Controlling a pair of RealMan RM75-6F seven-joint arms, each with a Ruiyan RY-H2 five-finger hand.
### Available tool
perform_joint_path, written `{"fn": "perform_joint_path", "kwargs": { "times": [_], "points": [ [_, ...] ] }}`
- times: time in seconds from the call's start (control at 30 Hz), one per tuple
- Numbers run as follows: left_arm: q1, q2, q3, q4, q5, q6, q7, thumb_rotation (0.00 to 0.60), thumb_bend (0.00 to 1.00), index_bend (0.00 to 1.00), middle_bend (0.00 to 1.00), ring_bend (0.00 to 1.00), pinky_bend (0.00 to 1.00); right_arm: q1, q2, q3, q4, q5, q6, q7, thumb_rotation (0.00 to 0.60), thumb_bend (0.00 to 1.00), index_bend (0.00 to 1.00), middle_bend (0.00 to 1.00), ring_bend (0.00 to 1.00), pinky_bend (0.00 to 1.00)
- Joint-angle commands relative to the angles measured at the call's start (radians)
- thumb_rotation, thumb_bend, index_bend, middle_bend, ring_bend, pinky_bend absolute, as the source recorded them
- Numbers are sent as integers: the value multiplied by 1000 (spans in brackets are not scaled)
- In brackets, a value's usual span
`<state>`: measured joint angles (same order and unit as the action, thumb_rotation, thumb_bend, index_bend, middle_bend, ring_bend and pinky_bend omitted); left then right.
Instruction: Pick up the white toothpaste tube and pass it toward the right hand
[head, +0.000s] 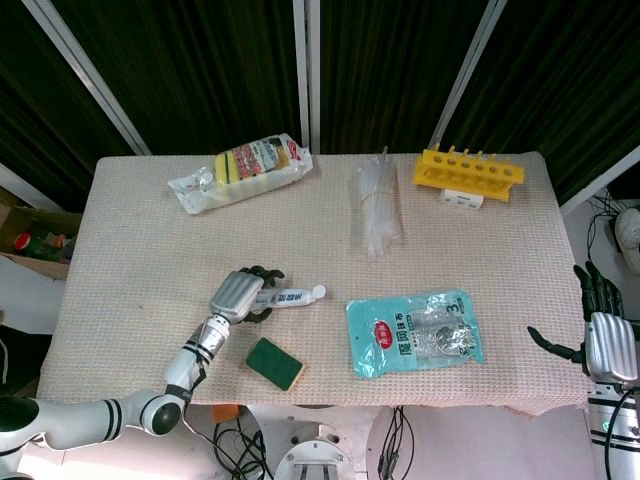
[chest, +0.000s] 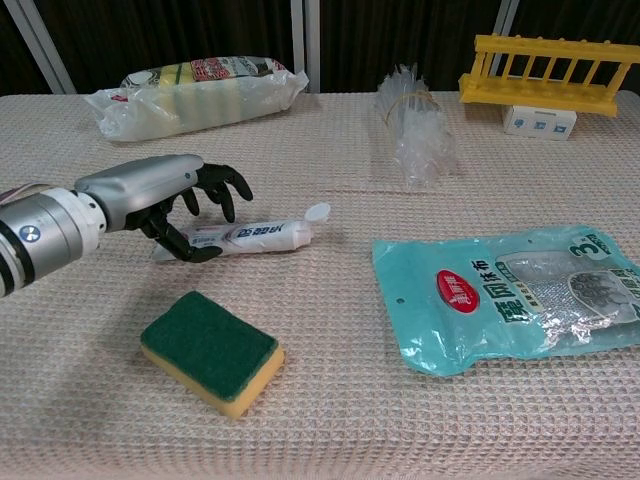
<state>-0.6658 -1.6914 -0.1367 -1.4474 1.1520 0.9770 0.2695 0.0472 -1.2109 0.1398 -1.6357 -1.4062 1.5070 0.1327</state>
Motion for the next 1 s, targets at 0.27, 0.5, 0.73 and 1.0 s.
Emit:
{"fn": "perform_joint_path", "kwargs": {
  "times": [0.27, 0.5, 0.73, 1.0],
  "points": [
    [4, -4, 5, 1, -3, 7, 11, 600, 309, 246, 356, 246, 304, 2, -1, -1, 1, -1, -3, 0, 477, 81, 0, 0, 0, 0],
    [2, -3, 2, 1, -15, 1, 16, 600, 308, 252, 365, 267, 335, 3, -2, 0, 4, 1, -6, 2, 476, 82, 0, 0, 0, 0],
    [-1, -2, -1, 6, -25, -7, 17, 600, 313, 264, 388, 290, 362, 6, -4, -1, 0, 1, -9, -6, 477, 82, 0, 0, 0, 0],
    [-4, -9, 0, 18, -32, -14, 18, 600, 316, 268, 407, 306, 369, 5, -5, -1, 2, 5, -9, -6, 476, 82, 0, 0, 0, 0]
  ]
}}
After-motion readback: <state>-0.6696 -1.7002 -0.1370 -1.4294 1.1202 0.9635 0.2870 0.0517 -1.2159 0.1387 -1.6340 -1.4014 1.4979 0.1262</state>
